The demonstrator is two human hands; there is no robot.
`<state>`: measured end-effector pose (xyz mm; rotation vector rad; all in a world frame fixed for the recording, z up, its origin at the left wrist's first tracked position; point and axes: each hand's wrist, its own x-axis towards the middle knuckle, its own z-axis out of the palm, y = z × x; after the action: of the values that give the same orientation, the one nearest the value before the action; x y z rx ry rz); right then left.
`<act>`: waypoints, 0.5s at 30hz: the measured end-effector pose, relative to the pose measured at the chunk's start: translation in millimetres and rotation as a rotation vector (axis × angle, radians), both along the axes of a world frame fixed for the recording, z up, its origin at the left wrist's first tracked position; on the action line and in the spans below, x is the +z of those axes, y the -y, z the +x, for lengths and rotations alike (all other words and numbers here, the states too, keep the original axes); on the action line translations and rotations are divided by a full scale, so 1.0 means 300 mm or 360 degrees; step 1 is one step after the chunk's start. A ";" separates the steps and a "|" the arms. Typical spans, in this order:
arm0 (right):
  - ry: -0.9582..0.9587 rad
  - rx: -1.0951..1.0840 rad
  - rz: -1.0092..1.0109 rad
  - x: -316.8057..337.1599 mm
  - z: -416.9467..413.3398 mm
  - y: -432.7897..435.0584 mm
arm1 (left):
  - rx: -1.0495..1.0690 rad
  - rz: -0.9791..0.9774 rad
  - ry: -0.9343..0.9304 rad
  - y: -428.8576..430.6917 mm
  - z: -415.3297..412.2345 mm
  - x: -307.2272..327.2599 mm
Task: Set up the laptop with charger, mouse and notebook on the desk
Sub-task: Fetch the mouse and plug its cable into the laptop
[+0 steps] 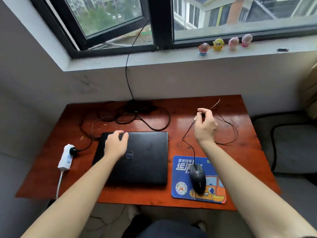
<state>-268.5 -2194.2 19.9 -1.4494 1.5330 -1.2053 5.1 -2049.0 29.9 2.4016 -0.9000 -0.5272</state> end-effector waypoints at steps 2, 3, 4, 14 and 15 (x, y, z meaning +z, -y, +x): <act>-0.0075 0.0093 -0.0124 0.022 0.073 -0.004 | 0.0015 -0.0019 -0.0028 -0.015 0.085 -0.012; -0.0113 0.0147 -0.0195 0.036 0.113 -0.012 | 0.0019 -0.0024 -0.0058 -0.026 0.125 -0.024; -0.0143 0.0197 -0.0266 0.053 0.176 -0.022 | 0.0015 -0.0032 -0.0093 -0.040 0.184 -0.039; -0.0114 0.0517 -0.0189 0.087 0.819 -0.188 | 0.0020 0.0133 -0.0625 -0.110 0.700 -0.261; -0.0118 0.0557 -0.0167 0.086 0.864 -0.204 | 0.0013 0.0162 -0.0688 -0.116 0.724 -0.280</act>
<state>-9.3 -2133.0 45.7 -1.7624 1.2111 -1.0417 222.4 -2014.2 -54.2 2.2449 -0.6839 -1.0604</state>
